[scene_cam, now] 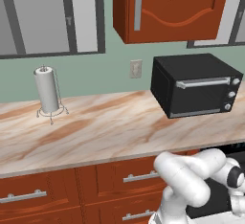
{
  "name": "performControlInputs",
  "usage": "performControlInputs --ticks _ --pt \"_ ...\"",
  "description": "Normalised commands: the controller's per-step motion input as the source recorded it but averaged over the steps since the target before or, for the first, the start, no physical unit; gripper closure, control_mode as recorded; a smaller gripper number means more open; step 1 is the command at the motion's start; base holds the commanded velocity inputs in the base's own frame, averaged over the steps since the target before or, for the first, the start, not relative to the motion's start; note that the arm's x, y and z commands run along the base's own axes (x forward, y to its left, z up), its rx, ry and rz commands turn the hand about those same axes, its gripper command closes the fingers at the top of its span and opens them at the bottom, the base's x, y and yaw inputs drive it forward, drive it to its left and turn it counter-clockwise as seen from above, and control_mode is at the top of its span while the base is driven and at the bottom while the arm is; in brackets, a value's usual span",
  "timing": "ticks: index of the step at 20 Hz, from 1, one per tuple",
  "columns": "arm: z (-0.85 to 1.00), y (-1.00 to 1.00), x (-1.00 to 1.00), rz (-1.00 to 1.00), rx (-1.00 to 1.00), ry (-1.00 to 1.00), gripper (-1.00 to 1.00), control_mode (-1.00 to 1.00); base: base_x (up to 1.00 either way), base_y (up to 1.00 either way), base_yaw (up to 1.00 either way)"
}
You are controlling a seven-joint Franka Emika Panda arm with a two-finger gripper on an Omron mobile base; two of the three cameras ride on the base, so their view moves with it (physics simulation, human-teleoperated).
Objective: Pick up the cup and bowl from the counter, place them in the dishwasher, and close the dishwasher door.
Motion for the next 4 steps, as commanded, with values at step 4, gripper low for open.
performControlInputs --ticks 4 --pt "-0.81 -0.16 1.00 0.23 -0.01 0.25 -1.00 -1.00 0.00 0.00 0.00"
